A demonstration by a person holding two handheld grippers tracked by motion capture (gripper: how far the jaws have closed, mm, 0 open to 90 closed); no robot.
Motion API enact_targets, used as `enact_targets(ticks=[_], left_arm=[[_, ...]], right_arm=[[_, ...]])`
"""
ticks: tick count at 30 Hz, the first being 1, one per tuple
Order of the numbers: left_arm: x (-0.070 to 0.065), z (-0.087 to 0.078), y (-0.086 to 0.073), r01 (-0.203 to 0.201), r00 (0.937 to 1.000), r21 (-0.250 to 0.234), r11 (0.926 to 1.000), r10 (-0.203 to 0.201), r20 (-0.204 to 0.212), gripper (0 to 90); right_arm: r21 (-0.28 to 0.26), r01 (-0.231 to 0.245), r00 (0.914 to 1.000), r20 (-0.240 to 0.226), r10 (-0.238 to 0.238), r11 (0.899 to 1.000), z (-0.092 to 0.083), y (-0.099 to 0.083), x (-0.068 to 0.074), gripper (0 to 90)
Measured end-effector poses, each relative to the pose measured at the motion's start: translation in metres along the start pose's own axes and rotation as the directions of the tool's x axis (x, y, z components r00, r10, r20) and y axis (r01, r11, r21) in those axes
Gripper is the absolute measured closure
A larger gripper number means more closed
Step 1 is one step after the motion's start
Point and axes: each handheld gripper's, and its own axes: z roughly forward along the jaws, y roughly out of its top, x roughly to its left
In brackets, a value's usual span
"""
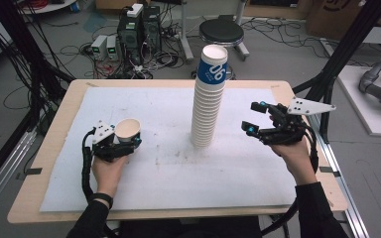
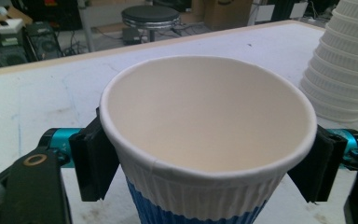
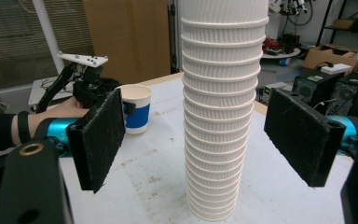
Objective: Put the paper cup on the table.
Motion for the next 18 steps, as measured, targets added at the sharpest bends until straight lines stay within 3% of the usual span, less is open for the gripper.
enact_targets(ticks=[18], left_arm=[[0.0074,0.0094,-0.0066,0.034,0.9992,0.034,0.9988,-0.035,0.019,18.4]], right_arm=[[-0.001,0.003,1.0000,-0.001,-0.003,1.000,0.0000,0.0001,0.0012,20.6]])
